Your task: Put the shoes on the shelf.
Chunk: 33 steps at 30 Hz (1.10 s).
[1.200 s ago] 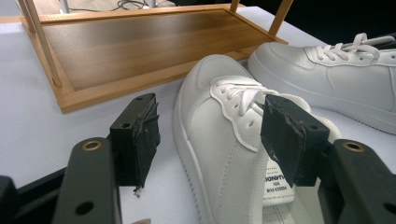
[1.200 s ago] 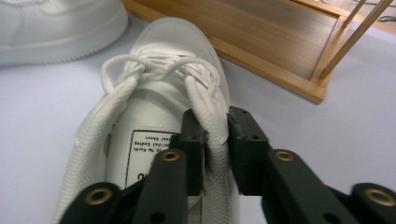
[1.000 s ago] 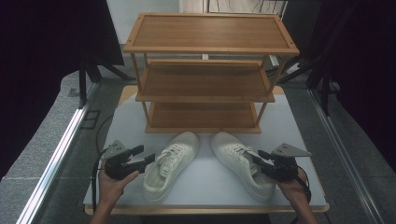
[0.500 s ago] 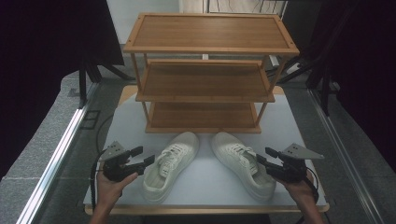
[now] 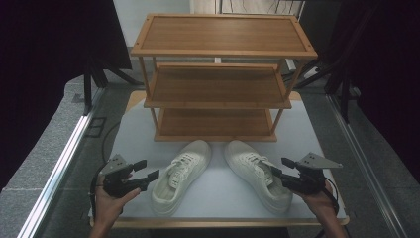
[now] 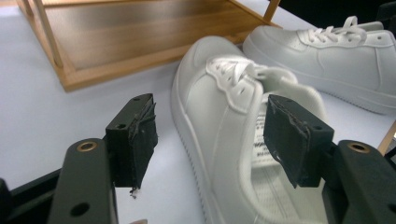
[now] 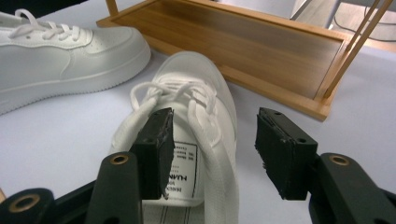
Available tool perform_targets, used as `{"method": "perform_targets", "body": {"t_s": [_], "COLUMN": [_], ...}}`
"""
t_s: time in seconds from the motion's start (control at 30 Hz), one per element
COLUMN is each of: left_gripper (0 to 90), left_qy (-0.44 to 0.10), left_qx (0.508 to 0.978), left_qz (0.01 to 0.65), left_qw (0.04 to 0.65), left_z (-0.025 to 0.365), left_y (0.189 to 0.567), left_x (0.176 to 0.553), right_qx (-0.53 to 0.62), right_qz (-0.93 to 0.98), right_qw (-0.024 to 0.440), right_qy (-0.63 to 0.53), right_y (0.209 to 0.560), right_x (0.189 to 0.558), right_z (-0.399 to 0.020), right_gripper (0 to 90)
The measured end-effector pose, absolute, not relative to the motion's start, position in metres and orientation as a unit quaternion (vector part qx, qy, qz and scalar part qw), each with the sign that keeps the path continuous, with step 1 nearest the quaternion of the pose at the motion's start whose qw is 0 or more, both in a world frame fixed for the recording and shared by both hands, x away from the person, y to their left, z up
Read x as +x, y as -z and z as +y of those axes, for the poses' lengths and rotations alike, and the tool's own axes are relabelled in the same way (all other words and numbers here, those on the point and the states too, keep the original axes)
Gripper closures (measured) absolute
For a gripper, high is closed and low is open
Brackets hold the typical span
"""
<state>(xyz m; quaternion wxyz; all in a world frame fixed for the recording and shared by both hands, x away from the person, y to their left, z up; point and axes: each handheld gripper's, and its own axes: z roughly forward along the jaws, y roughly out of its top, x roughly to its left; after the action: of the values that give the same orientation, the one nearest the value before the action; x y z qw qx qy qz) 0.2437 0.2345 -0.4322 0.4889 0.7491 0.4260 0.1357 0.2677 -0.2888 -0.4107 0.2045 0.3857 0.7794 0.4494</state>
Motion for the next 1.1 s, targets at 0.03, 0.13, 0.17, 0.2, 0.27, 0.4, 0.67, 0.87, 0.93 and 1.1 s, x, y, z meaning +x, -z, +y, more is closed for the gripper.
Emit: {"method": "perform_targets", "body": {"t_s": [0.03,0.13,0.17,0.2,0.27,0.4,0.67,0.87,0.93,1.1], "left_gripper": [34.6,34.6,34.4,34.2,33.9,33.6,34.0,37.9,39.7,46.8], "left_qy": [-0.134,-0.133,-0.129,-0.129,-0.123,-0.12,-0.127,-0.136,-0.143,-0.139], "left_qx": [0.75,0.753,0.757,0.757,0.765,0.771,0.783,0.788,0.795,0.799], "left_qz": [0.427,0.427,0.423,0.423,0.416,0.414,0.412,0.427,0.427,0.433], "left_qw": [0.487,0.483,0.48,0.48,0.475,0.47,0.448,0.423,0.407,0.393], "left_z": [0.235,0.235,0.234,0.234,0.231,0.226,0.203,0.191,0.186,0.177], "left_y": [0.433,0.434,0.434,0.434,0.433,0.434,0.438,0.441,0.444,0.451], "left_x": [0.244,0.244,0.244,0.244,0.243,0.244,0.258,0.27,0.273,0.278], "right_qx": [0.386,0.386,0.386,0.385,0.383,0.385,0.388,0.405,0.411,0.41], "right_qz": [0.78,0.785,0.79,0.793,0.798,0.798,0.804,0.803,0.802,0.806], "right_qw": [0.204,0.202,0.198,0.196,0.192,0.188,0.182,0.187,0.185,0.186], "right_qy": [-0.448,-0.44,-0.434,-0.429,-0.424,-0.423,-0.412,-0.396,-0.392,-0.384], "right_y": [0.412,0.413,0.415,0.416,0.419,0.422,0.434,0.443,0.444,0.444], "right_x": [0.268,0.27,0.272,0.274,0.277,0.283,0.291,0.296,0.297,0.301], "right_z": [-0.289,-0.289,-0.287,-0.286,-0.283,-0.28,-0.273,-0.274,-0.275,-0.273], "right_gripper": [45.9,45.7,45.5,45.5,45.5,45.6,46.5,51.9,53.1,59.2]}}
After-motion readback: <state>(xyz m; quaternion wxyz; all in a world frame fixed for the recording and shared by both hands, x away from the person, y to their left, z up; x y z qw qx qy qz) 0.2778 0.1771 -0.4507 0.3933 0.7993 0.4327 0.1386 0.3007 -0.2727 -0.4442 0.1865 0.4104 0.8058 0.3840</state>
